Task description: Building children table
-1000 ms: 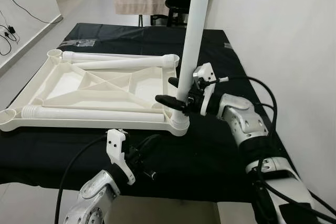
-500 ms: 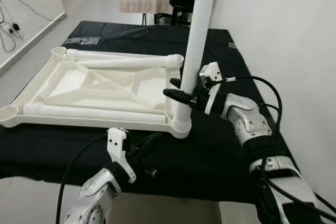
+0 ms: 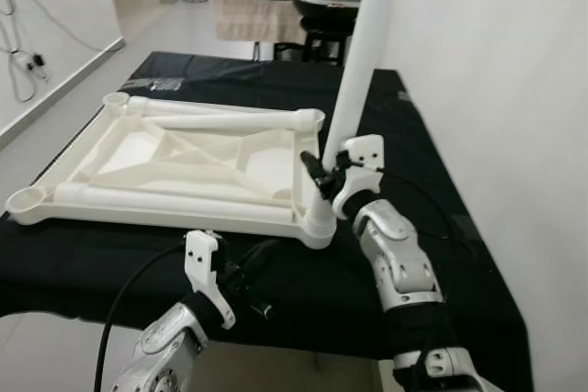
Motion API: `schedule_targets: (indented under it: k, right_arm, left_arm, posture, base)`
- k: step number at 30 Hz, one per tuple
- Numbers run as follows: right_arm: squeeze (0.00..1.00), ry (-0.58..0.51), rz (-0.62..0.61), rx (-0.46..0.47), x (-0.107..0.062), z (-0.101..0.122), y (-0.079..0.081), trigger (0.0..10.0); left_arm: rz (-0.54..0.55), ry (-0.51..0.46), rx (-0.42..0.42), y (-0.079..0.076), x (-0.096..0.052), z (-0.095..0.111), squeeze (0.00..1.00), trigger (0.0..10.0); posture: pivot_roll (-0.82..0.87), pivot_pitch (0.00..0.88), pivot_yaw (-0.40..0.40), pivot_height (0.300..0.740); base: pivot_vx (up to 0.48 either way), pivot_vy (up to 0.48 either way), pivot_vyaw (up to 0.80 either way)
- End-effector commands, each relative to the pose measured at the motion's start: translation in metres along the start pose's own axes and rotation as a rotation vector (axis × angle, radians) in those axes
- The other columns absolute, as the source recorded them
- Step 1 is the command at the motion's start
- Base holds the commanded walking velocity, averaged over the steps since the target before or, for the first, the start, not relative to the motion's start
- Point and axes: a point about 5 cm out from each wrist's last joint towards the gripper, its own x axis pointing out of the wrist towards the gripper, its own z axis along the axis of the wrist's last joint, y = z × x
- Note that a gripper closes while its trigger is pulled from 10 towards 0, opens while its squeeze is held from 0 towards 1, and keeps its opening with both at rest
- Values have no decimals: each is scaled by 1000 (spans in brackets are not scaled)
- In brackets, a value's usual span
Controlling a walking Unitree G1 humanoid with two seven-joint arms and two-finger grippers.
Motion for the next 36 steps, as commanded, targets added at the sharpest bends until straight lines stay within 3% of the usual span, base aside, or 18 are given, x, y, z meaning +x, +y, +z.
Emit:
schedule_targets:
  k: [1,7,8,9,12,13,20,21,22,31,33,36]
  right_arm:
    - [1000,90,35,27,-1,-20,-3,10000]
    - [1000,5,135,35,10,4,-11,10000]
    - [592,-20,226,36,14,13,-13,10000]
    - [0,-38,307,33,14,20,-11,10000]
    - [0,-45,388,21,13,24,-8,10000]
    - [0,-46,545,0,10,26,-4,10000]
    - [0,-25,629,-11,11,24,-4,10000]
    - [0,-10,644,-14,12,22,-7,3137]
    - [0,3,658,-17,12,20,-11,0]
    - [0,4,621,-26,12,21,-26,0]
    - [0,15,503,-47,9,16,-36,0]
    - [0,22,456,-52,8,13,-40,0]
  left_arm:
    - [-1,7,-11,0,0,-2,0,10000]
    - [0,7,-12,0,0,-2,0,10000]
    - [-1,7,-13,0,0,-3,0,10000]
    - [-1,7,-13,0,1,-2,0,10000]
    - [-1,7,-13,0,1,-2,0,10000]
    - [1,6,-12,0,1,-2,0,10000]
    - [2,6,-10,1,1,-3,0,10000]
    - [2,7,-10,1,1,-3,0,10000]
    - [2,7,-10,1,1,-3,0,10000]
    - [2,7,-10,0,1,-2,0,10000]
    - [2,6,-11,0,0,-2,0,10000]
    - [2,6,-12,0,0,-2,0,10000]
  posture:
    - [68,41,-84,740]
    - [67,38,-83,740]
    - [66,36,-82,740]
    - [66,35,-82,740]
    - [66,35,-82,740]
    - [70,33,-83,740]
    - [72,32,-82,740]
    - [72,32,-82,740]
    - [77,32,-82,740]
    - [72,37,-79,740]
    - [68,42,-77,740]
    - [68,42,-77,740]
  base:
    - [0,0,0]
    - [0,0,0]
    - [0,0,0]
    - [0,0,0]
    - [0,0,0]
    - [0,0,0]
    - [0,0,0]
    - [0,0,0]
    - [0,0,0]
    - [0,0,0]
    - [0,0,0]
    - [0,0,0]
